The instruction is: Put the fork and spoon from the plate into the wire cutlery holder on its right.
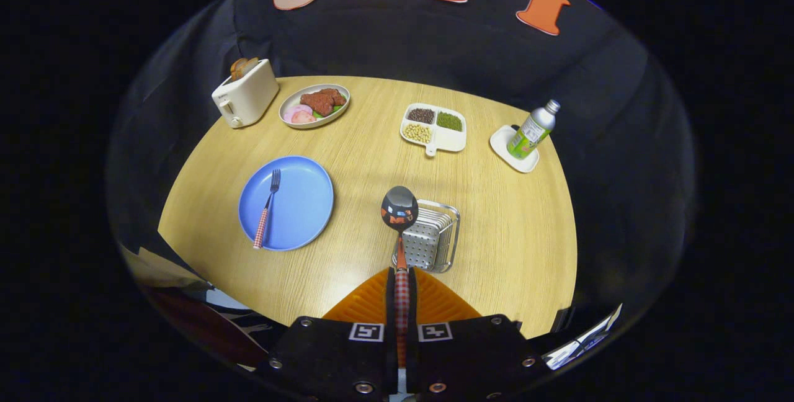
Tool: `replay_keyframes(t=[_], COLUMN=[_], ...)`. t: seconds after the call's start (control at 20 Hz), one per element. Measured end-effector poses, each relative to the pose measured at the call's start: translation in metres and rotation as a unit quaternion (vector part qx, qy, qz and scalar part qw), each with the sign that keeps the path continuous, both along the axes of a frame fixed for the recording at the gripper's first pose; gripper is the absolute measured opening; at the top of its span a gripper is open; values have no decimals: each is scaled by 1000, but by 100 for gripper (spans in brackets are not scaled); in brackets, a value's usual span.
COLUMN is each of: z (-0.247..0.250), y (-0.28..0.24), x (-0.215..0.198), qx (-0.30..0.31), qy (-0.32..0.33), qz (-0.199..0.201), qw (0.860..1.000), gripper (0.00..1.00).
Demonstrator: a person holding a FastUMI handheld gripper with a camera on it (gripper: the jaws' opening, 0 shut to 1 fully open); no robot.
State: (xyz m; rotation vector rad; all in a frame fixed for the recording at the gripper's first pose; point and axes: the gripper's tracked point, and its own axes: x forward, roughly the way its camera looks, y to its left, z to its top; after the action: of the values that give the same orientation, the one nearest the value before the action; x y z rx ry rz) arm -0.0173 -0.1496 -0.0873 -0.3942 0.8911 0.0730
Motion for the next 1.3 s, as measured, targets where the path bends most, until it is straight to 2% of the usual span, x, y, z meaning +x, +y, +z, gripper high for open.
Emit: replay_keyframes(t=[0.35,0.7,0.95,1.25,1.3], z=[-15,-32,-39,-35,-31], y=[-28,-27,-31,-32,-30], x=[10,29,40,50,52], qx=[-36,-58,-61,-48,-41], qy=[95,157,174,158,148], qz=[-2,9,5,-3,-4], qw=[995,986,983,986,988], gripper=[6,5,7,15,20])
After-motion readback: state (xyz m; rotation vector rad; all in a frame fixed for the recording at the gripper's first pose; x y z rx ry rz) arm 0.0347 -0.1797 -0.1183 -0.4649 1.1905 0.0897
